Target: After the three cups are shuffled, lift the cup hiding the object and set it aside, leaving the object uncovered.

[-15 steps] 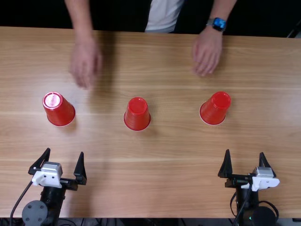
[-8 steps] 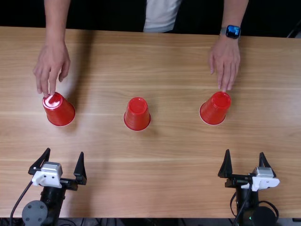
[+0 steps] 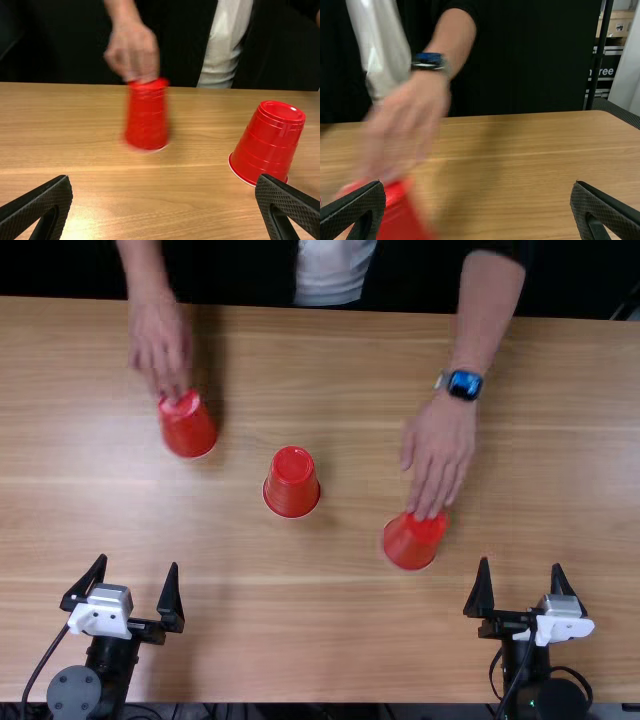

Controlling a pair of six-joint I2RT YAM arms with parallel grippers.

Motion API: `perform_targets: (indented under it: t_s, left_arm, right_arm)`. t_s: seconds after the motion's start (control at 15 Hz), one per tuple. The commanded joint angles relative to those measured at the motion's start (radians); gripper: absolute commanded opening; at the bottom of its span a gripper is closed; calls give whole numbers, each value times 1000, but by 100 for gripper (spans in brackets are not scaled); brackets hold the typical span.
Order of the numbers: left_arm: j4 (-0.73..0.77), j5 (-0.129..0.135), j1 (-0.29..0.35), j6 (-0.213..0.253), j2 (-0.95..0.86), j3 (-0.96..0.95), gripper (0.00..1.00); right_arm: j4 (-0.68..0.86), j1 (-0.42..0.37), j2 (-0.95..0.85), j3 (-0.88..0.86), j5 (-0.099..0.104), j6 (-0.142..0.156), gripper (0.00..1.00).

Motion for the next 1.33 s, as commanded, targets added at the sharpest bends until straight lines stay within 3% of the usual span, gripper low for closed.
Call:
perform_targets:
  t_s: [0.0, 1.27]
  left_arm:
    - [-14, 10, -1, 14, -11, -17, 100]
    - [-14, 8, -1, 16, -11, -17, 100]
  right_arm:
    - [-3, -7, -12, -2, 7, -4, 100]
    - [-3, -5, -12, -2, 5, -4, 100]
